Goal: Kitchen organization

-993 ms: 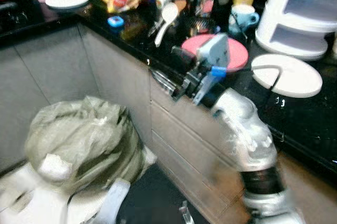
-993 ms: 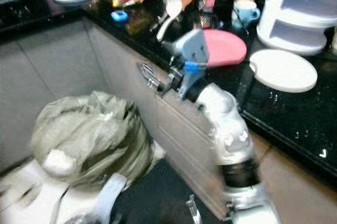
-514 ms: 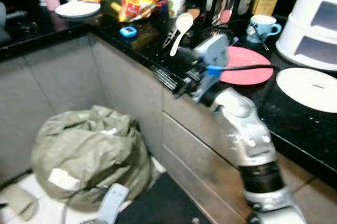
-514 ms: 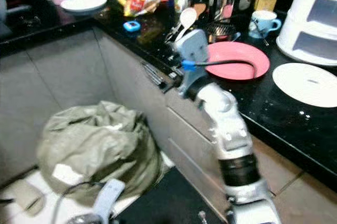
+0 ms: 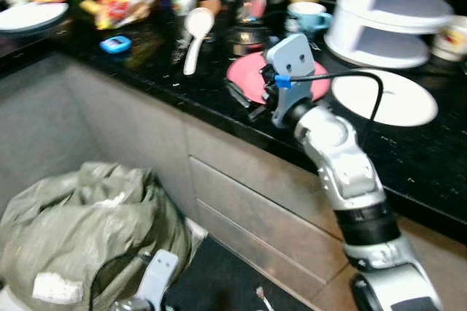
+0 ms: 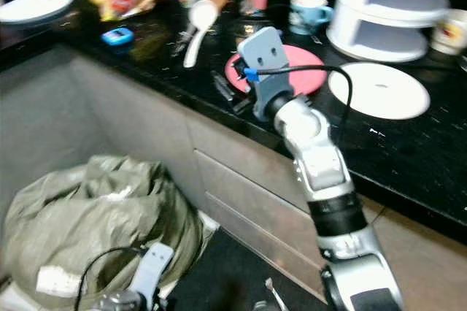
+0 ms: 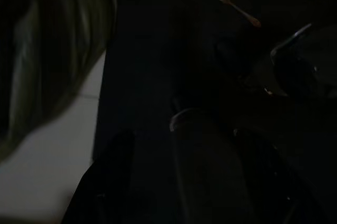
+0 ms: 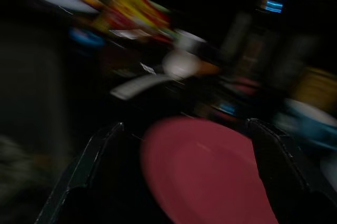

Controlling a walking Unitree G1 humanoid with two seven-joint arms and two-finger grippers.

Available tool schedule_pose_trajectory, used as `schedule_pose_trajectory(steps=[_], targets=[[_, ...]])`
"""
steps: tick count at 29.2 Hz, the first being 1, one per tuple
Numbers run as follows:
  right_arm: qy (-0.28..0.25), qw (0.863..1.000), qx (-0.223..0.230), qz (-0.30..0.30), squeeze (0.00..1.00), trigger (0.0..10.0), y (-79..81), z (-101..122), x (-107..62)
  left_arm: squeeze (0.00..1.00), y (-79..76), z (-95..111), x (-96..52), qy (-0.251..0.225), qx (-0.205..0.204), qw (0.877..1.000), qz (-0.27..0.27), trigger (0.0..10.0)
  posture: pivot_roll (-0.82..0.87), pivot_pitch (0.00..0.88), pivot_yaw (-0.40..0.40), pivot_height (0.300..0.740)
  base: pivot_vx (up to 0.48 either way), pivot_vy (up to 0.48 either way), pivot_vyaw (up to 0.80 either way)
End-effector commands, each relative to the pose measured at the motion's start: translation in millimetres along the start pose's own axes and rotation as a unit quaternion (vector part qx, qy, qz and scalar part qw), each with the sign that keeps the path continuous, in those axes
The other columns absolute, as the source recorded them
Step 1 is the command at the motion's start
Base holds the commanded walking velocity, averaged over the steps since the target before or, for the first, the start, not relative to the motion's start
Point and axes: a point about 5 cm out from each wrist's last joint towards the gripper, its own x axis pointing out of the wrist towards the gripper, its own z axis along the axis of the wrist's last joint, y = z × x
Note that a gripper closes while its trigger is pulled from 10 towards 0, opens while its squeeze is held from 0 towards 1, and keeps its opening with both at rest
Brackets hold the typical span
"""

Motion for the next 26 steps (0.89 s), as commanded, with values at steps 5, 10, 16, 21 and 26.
schedule_pose_trajectory(steps=[5,10,16,21,26], targets=[[0.001,0.997,-0.073,0.037,0.0,10.0,6.5,3.8,9.7,0.0,2.1,-5.1,-0.9,0.009,0.001,1.0,0.005,10.0,-0.01,0.0,0.036,0.74,0.0,0.0,-0.57],[0.001,0.984,-0.147,0.098,0.0,10.0,21.2,4.5,18.8,0.0,1.8,-4.7,-0.7,0.01,0.004,1.0,0.004,10.0,-0.01,0.0,0.029,0.74,0.0,0.0,0.0],[0.009,0.971,-0.196,0.136,0.0,10.0,39.5,1.2,40.4,0.0,0.8,-4.6,-0.5,0.009,0.004,1.0,0.003,10.0,0.0,0.0,0.013,0.74,0.0,0.0,0.0],[0.027,0.959,-0.234,0.16,0.0,10.0,46.0,-2.8,53.1,0.0,-1.3,-5.5,0.1,0.008,0.002,1.0,0.001,10.0,0.02,0.0,-0.007,0.74,0.0,0.0,0.0],[0.059,0.933,-0.299,0.191,0.0,10.0,53.0,-8.5,63.9,0.0,-4.1,-7.7,0.6,0.008,-0.001,1.0,-0.002,10.0,0.03,0.0,-0.019,0.74,0.0,0.0,0.0]])
